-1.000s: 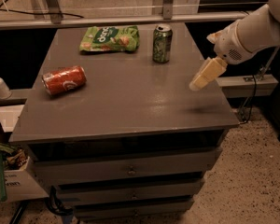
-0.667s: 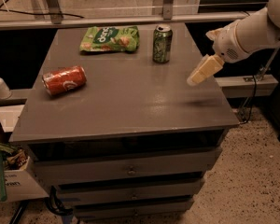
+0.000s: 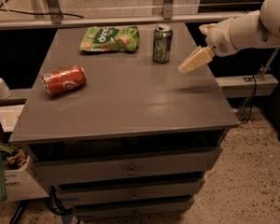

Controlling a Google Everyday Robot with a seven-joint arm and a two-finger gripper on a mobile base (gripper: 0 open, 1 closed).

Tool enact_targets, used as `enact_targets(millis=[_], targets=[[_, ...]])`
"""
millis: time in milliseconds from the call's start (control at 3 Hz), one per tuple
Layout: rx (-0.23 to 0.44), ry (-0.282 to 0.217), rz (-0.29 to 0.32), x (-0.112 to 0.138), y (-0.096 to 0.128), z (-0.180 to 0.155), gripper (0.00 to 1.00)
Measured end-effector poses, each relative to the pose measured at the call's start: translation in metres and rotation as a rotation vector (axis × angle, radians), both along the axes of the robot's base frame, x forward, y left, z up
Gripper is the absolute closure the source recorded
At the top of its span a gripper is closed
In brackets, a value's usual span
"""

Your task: Move green can near coke can

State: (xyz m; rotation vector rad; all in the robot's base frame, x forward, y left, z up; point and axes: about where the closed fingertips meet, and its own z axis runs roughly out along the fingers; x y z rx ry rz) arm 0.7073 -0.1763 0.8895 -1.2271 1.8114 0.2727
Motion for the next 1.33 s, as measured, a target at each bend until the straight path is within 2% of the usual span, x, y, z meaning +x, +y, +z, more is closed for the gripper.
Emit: enact_targets(millis=[667, 1333], targets=[[0.157, 0.019, 0.029, 0.046, 0.029, -0.022, 0.0], [0.263, 0.028, 0.095, 0.076, 0.072, -0.029, 0.0]])
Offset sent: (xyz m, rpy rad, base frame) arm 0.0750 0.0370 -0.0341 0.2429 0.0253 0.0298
